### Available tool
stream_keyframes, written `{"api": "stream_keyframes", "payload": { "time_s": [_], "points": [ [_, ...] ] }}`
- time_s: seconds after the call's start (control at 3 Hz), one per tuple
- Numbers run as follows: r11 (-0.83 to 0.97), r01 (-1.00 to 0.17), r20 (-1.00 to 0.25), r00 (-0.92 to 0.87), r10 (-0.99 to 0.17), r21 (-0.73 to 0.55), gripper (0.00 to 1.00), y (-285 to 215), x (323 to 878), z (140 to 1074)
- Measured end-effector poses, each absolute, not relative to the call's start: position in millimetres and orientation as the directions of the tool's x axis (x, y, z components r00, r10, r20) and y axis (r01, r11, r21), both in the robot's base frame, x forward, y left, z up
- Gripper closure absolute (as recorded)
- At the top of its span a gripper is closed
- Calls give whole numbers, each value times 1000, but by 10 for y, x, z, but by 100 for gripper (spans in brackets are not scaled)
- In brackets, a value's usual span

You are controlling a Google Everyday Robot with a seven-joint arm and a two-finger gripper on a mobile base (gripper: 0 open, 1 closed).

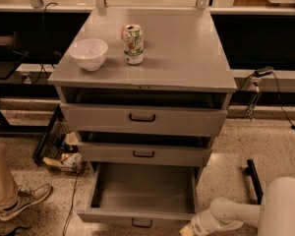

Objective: Close bottom drawer

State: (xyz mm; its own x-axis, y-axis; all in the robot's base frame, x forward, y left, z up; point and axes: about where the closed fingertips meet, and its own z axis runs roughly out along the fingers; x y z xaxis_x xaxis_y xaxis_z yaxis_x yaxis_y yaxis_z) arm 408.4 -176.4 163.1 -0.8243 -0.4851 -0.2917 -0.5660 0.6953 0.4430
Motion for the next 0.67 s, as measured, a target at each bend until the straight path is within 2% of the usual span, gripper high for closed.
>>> {"api": "stream_keyframes", "payload": {
  "time_s": [0.33, 0.67],
  "points": [
    [701, -581, -379, -810, -447, 413, 100, -1586, 4291, 1446],
    [701, -581, -379, -810, -447, 413, 100, -1586, 4279, 1445]
  ]
}}
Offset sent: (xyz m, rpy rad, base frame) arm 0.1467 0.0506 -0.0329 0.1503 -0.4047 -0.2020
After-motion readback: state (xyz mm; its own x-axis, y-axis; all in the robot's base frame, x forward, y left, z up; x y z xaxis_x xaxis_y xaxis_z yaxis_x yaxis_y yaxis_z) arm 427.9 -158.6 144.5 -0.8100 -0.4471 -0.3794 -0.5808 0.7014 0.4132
